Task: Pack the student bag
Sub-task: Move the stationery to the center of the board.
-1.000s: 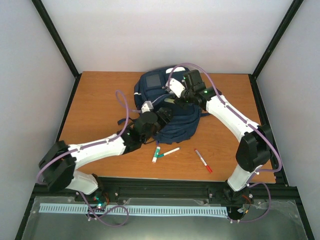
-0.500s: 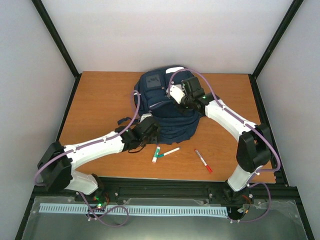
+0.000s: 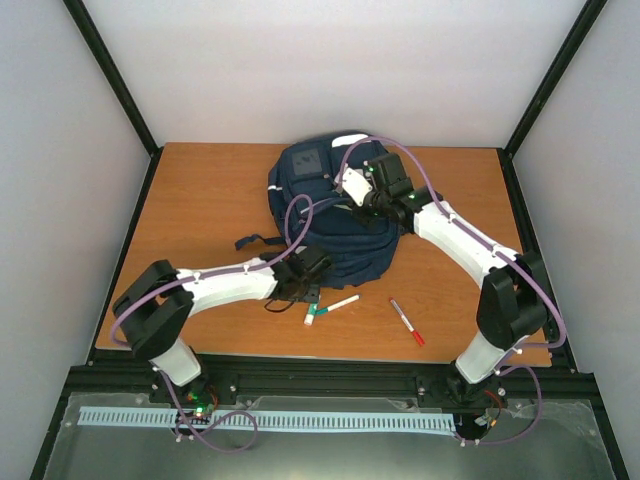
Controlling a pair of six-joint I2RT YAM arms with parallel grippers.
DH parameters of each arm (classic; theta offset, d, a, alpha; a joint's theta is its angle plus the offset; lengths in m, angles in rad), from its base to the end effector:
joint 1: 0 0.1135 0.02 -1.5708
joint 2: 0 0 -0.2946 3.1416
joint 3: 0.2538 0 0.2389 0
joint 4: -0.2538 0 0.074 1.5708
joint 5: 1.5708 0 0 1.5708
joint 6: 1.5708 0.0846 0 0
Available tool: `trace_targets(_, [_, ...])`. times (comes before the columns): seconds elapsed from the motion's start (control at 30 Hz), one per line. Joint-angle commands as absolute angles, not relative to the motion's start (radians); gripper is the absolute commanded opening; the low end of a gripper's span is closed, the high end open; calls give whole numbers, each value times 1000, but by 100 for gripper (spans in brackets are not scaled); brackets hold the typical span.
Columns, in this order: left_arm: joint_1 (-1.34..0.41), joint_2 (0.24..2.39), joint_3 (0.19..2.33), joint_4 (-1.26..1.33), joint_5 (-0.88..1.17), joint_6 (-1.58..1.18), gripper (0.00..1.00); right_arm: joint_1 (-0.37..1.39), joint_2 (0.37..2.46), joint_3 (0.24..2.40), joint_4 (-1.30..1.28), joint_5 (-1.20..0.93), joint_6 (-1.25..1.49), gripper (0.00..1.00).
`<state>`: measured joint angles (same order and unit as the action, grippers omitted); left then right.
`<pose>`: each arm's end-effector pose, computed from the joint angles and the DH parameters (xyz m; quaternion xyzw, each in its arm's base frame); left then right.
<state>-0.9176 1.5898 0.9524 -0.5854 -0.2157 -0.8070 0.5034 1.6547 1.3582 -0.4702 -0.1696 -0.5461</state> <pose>0.1970 -0.2277 0.1714 0.0355 0.9787 -0.0617 0.1925 0.3406 0.2039 0.2877 -0.4881 0.7770 0.0696 0.3915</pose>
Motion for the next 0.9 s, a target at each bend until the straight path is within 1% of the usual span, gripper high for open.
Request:
trace_targets(0.0, [-922,1656,1040,-586,-213,-789,45,486,1595,1348,-424,-170,-513,3])
trace_targets(0.1, [-921,1696,1060,-574,-223,-796,43,480,1594,1346,-425,-178,-512,3])
trace_targets(0.3, [-920,1777,1130,-625,-319,-797,37,474,1592,1344,-428,-188,-507,3])
trace_targets(0.47, [-918,1818,1160,-613,-329,-784,31,470,1593,1342,-426,-190,-508,3])
trace_targets(0.73, [-907,1902,1209,-609,-350,-773,29,468,1599,1341,-427,-197,-505,3])
trace_targets(0.87, [-907,1918,1215,-599,-336,-769,22,466,1598,1339,-427,-197,-507,3])
